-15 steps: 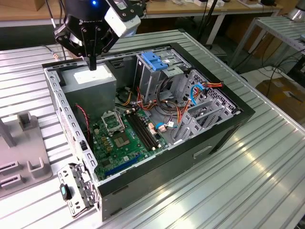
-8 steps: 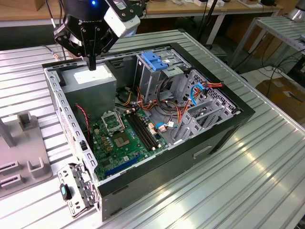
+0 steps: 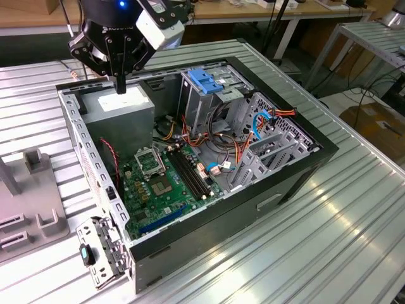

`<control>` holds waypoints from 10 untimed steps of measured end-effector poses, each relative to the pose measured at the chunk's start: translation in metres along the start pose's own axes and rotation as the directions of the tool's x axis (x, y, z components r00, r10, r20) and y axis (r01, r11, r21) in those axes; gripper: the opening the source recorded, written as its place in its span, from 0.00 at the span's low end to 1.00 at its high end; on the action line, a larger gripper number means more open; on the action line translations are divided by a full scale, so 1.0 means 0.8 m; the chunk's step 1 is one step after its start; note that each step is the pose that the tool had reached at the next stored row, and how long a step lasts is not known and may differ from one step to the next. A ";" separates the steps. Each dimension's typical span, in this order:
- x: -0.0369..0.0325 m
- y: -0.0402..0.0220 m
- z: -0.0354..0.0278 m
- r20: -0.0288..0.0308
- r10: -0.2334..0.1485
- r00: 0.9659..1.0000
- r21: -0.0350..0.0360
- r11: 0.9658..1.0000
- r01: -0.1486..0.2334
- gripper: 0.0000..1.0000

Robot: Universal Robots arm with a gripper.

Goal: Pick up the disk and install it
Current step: 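Reach for the disk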

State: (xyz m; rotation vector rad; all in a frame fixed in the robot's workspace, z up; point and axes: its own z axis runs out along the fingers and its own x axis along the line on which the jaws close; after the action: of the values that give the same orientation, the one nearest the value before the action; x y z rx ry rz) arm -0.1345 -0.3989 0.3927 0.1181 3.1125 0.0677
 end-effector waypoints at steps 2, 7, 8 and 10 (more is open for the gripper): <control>0.0022 -0.0002 0.0001 0.000 0.000 1.000 0.000 1.000 0.000 0.11; 0.0068 -0.0005 0.0001 0.000 0.000 1.000 0.000 1.000 0.000 0.11; 0.0081 -0.0006 0.0001 0.000 0.000 1.000 0.000 1.000 0.000 0.11; 0.0103 -0.0008 0.0001 0.000 0.000 1.000 0.000 1.000 0.000 0.11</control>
State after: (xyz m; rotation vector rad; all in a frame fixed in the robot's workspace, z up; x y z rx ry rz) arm -0.1427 -0.3989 0.3924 0.1179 3.1125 0.0676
